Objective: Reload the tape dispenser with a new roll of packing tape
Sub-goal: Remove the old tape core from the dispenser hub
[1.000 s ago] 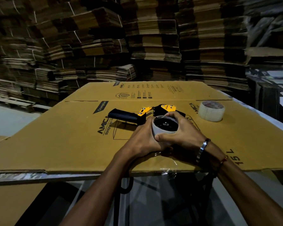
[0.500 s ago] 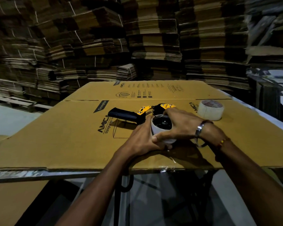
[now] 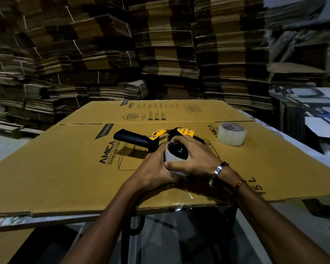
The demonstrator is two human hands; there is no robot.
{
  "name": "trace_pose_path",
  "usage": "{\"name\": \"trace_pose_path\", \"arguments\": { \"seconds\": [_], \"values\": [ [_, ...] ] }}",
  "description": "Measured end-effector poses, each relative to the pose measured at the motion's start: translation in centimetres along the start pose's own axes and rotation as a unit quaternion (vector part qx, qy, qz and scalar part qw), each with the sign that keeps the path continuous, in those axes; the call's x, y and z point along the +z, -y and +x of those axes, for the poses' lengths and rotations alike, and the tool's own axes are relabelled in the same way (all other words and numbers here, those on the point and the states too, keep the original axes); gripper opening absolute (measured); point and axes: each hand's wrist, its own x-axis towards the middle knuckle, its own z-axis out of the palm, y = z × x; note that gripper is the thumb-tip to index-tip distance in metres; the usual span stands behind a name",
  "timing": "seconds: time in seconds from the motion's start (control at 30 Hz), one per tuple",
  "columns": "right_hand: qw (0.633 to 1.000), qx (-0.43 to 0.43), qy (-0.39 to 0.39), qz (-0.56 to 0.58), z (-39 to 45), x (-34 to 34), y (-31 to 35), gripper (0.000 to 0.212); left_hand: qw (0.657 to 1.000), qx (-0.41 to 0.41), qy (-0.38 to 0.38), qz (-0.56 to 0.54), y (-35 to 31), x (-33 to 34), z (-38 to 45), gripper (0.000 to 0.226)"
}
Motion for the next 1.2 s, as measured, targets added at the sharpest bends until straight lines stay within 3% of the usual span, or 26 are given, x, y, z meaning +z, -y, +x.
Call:
{"name": "trace_pose_path", "arguments": {
  "seconds": [0.23,0.6,1.0,1.1,1.2],
  "values": [
    [1.000,0.000,-0.001,0.031,-0.3,-0.1,0.2,0.085,1.000,0.005,-0.017,-0.003,0.2,0.1,-0.1,0.088],
    [0.998,-0.032,0.027,-0.047,0.2,-1.0,0.7,0.090,1.000,0.015,-0.014,-0.008,0.6,0.2,0.2,0.088],
    [0.996,-0.015,0.003,0.084,-0.1,-0.2,-0.1,0.074,0.999,0.032,-0.019,0.000,0.3,0.1,0.1,0.083],
    [0.998,-0.002,0.023,0.063,0.1,-0.5,0.3,0.088,0.999,0.027,-0.022,-0.006,0.4,0.0,-0.1,0.079],
    [0.994,0.032,-0.007,0.102,-0.7,-0.1,0.4,0.114,0.999,0.023,-0.026,-0.007,0.3,0.0,-0.2,0.083]
  ]
}}
